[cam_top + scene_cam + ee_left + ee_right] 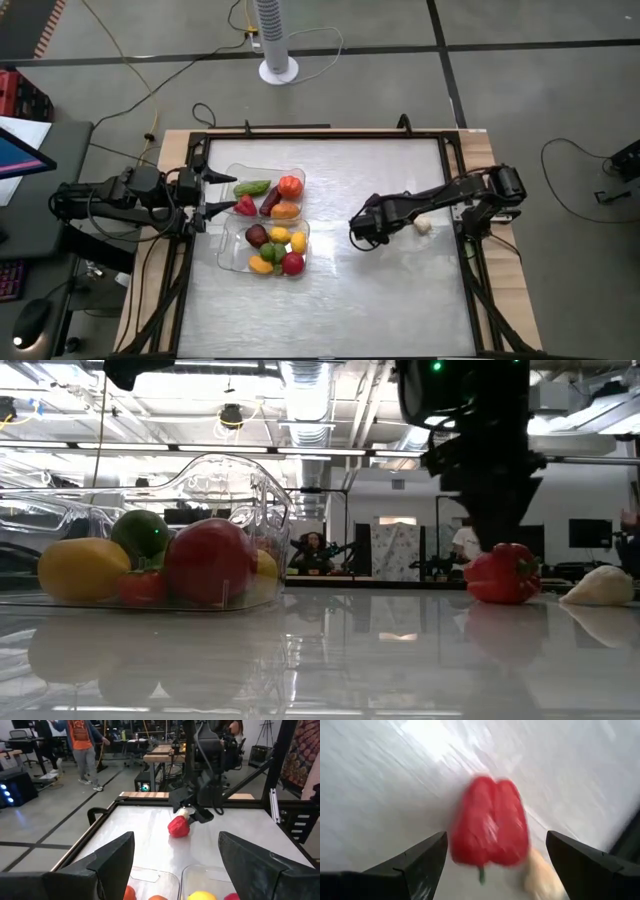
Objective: Sort produce into baskets
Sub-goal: Put the red bell pepper into the top transparent bin
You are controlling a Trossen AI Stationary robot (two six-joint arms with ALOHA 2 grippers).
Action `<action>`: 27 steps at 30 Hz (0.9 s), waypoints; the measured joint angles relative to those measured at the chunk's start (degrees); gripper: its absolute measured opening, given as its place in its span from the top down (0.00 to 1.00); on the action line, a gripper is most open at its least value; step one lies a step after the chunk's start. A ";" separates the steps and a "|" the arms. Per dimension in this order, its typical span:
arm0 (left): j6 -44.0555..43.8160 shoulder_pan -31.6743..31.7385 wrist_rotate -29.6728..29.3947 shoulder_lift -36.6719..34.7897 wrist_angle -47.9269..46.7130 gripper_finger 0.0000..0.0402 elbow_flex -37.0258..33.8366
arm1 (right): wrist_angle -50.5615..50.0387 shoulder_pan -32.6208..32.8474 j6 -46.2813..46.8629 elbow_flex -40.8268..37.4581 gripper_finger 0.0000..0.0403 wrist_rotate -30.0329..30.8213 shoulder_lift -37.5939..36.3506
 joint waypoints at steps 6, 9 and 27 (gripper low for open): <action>0.36 0.00 0.00 0.00 -0.30 0.32 0.00 | 5.19 -1.87 -1.28 -4.61 0.09 -1.07 0.00; 0.39 0.01 0.00 -0.01 -0.29 0.32 0.00 | 7.13 -2.17 -1.11 -7.10 0.10 -2.51 -0.02; 0.59 0.00 -0.02 0.01 0.89 0.32 0.00 | 11.87 -0.95 -6.73 1.94 0.19 -4.72 0.09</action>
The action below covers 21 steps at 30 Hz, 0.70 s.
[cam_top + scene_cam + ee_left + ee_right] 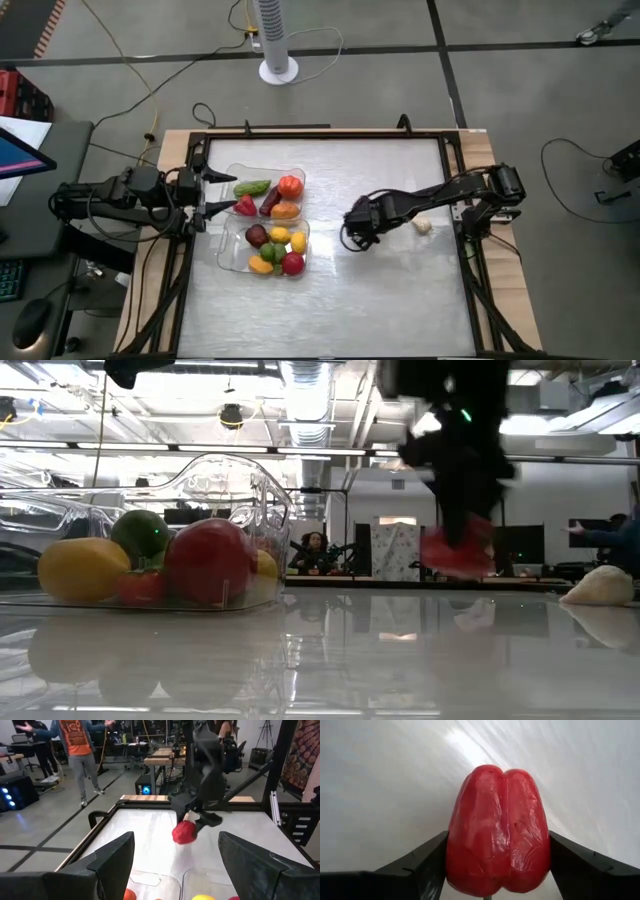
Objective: Sort produce into baskets
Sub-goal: Put the red bell pepper into the top transparent bin
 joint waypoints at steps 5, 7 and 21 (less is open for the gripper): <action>0.02 0.00 0.02 0.00 1.12 0.32 0.00 | 16.28 0.06 -12.77 7.08 0.19 3.10 -0.07; 0.02 -0.02 0.02 -0.02 1.31 0.32 0.00 | 25.46 -0.45 -19.18 7.66 0.19 3.35 -0.07; 1.26 0.01 0.02 -0.04 1.18 0.32 0.00 | 53.24 -11.01 -36.35 10.61 0.17 -2.75 6.10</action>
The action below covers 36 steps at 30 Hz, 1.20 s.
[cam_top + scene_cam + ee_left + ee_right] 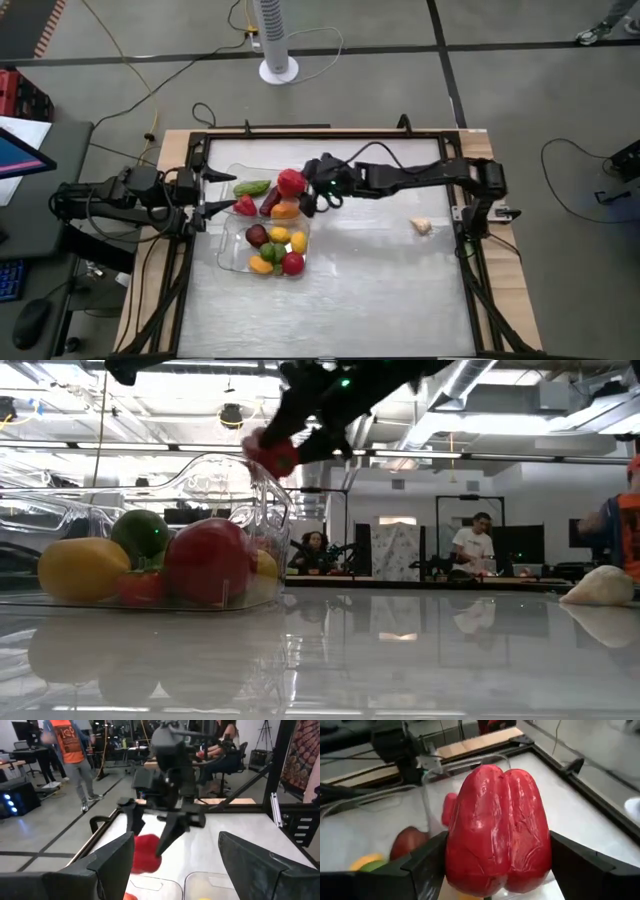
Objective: Sort produce into baskets
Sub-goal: Put the red bell pepper into the top transparent bin, then put the white garlic into the top transparent bin
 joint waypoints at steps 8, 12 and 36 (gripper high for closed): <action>0.94 -0.02 -0.12 0.01 -0.26 0.32 0.02 | -9.15 -1.97 -2.52 10.10 0.02 -7.51 8.59; 0.67 -0.02 -0.04 -0.33 -1.20 0.32 0.02 | -32.81 -2.17 -2.14 17.05 0.06 -3.80 8.60; -0.26 -0.02 -0.02 -0.37 0.00 0.32 0.02 | -71.20 11.58 34.87 -25.79 0.12 -3.19 -18.05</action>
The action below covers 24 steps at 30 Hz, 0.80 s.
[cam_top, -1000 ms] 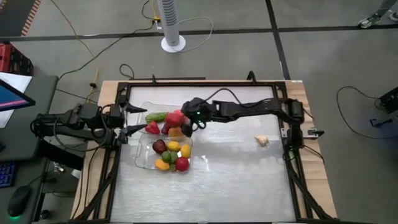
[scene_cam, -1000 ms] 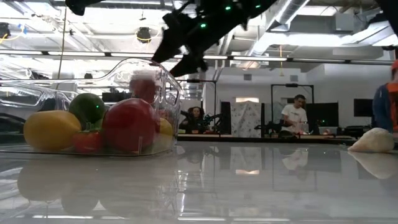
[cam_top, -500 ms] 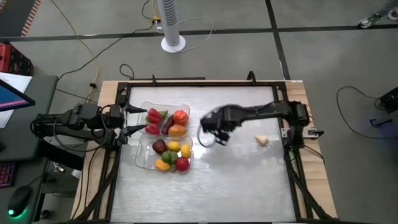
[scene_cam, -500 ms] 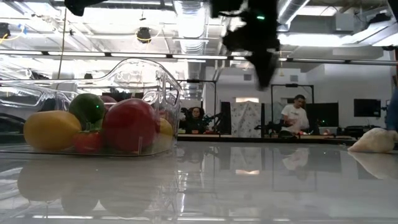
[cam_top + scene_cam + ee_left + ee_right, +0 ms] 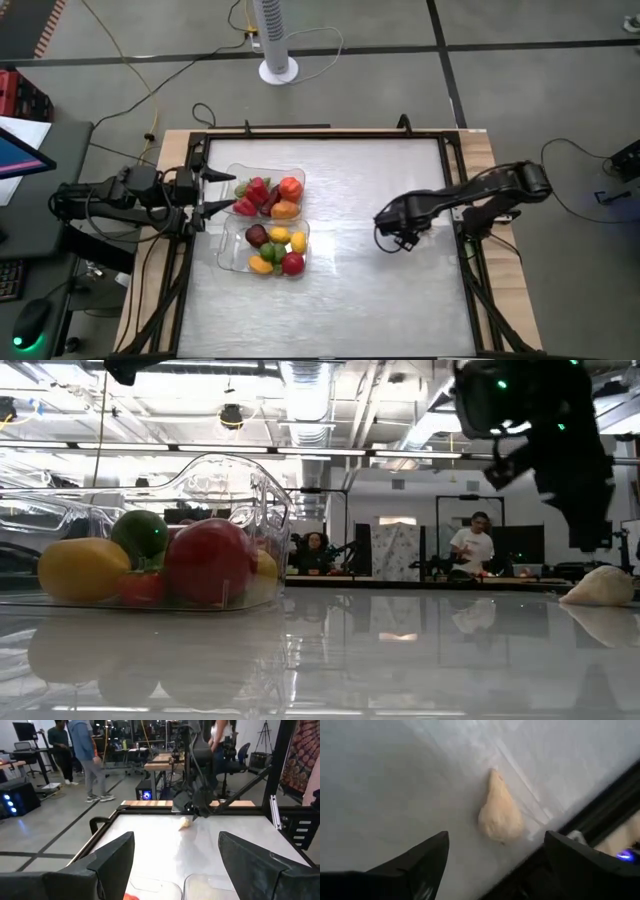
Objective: Sort produce into baskets
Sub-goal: Put the white garlic into the top transparent bin
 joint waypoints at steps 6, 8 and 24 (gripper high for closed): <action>0.03 0.02 0.00 0.00 0.14 0.32 0.00 | 8.70 0.11 1.61 -8.88 0.15 -0.59 -4.38; 0.05 0.00 0.00 0.00 0.06 0.32 0.00 | 9.12 0.11 1.61 -10.66 0.16 -0.69 -4.17; 0.03 0.01 0.00 0.00 -0.05 0.32 0.00 | 14.37 0.11 -0.99 -13.21 0.36 3.19 -0.36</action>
